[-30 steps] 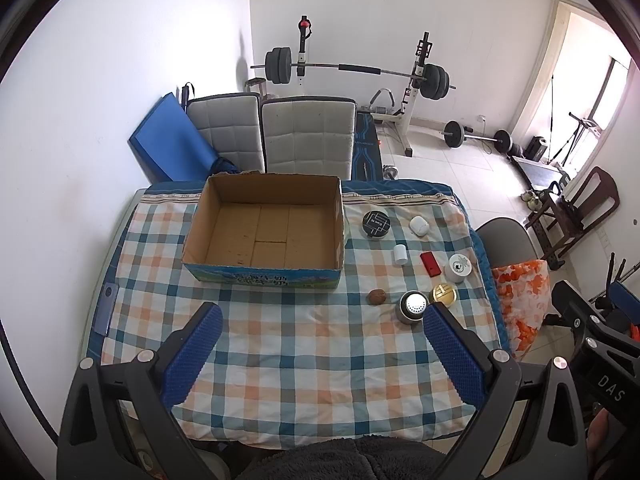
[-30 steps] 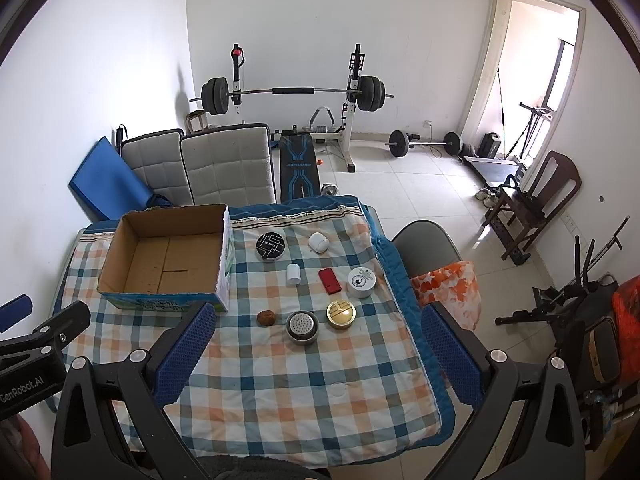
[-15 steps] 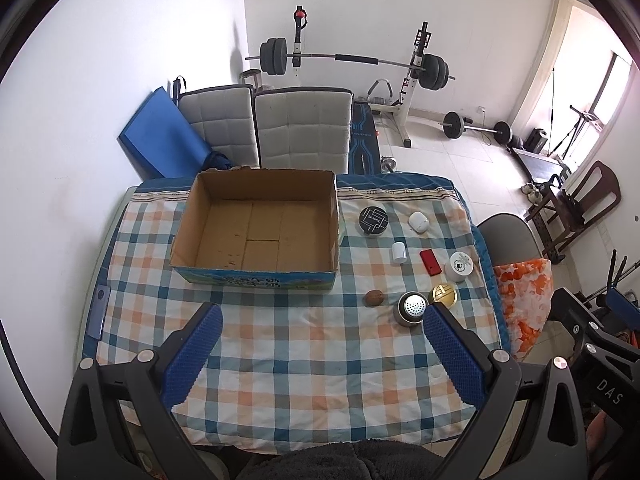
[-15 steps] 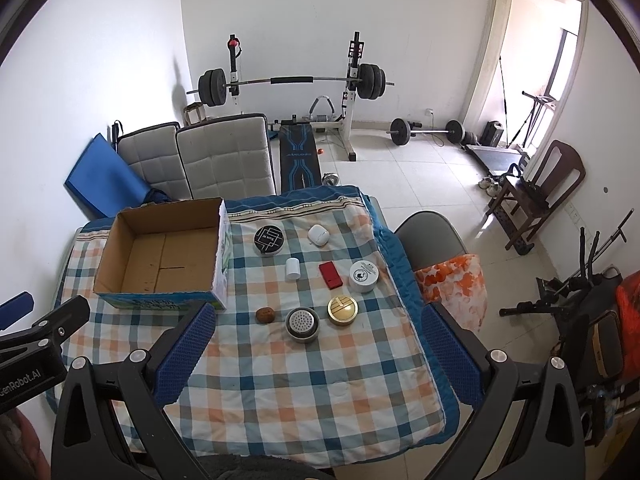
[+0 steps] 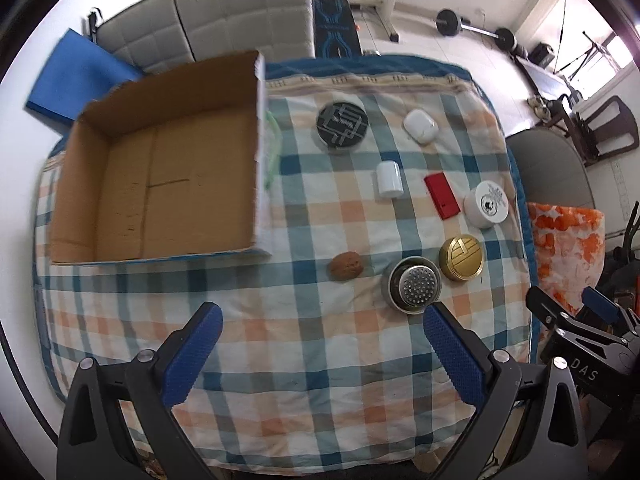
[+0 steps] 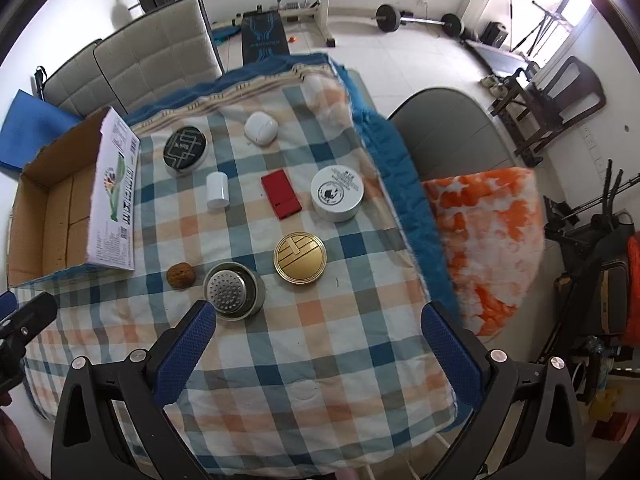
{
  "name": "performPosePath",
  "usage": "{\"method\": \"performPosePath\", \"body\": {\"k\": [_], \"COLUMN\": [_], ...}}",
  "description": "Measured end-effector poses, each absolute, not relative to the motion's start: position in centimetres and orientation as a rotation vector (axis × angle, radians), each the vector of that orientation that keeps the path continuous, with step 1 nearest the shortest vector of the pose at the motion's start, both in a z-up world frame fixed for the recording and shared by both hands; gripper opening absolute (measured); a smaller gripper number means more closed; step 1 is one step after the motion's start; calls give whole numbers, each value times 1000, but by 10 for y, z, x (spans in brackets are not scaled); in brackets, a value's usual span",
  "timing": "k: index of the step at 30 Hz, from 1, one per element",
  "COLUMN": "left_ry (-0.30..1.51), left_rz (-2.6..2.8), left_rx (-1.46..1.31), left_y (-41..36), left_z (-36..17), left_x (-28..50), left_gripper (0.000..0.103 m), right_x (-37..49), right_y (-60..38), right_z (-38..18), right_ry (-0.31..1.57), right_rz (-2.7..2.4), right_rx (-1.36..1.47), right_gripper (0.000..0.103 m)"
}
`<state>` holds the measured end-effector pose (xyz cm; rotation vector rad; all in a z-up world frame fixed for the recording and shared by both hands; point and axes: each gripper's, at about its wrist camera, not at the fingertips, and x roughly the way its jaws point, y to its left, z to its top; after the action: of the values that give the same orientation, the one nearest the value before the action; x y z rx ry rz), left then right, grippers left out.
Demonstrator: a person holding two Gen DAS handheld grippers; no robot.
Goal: Organize rigid objects
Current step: 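Grasp the steel strainer cup with left tool while right tool grasps the gold tin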
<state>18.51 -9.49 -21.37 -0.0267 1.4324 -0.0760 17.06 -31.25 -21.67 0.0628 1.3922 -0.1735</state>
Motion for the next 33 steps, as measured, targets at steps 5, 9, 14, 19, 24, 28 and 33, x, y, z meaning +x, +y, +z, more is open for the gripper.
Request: {"method": "performPosePath", "body": {"k": [5, 9, 14, 19, 24, 28, 33], "left_ry": [1589, 1648, 1675, 1714, 1763, 1821, 1862], "left_rz": [-62, -36, -17, -55, -149, -179, -203], "left_rx": [-30, -21, -15, -39, -22, 48, 148], "left_y": [-121, -127, -126, -134, -168, -192, -208], "left_z": [-287, -320, -336, -339, -351, -382, -426], "left_x": [213, 227, 235, 235, 232, 232, 233], "left_gripper": [103, 103, 103, 103, 103, 103, 79], "right_x": [209, 228, 239, 235, 208, 195, 190], "right_y": [-327, -333, -339, -352, -387, -405, -413], "right_z": [-301, -350, -401, -404, -396, -404, -411], "right_ry": [1506, 1583, 1694, 1718, 1749, 1767, 1738], "right_rz": [-167, -147, -137, -168, -220, -216, -203], "right_rx": [99, 201, 318, 307, 285, 313, 343], "right_gripper": [102, 99, 83, 67, 68, 68, 68]}}
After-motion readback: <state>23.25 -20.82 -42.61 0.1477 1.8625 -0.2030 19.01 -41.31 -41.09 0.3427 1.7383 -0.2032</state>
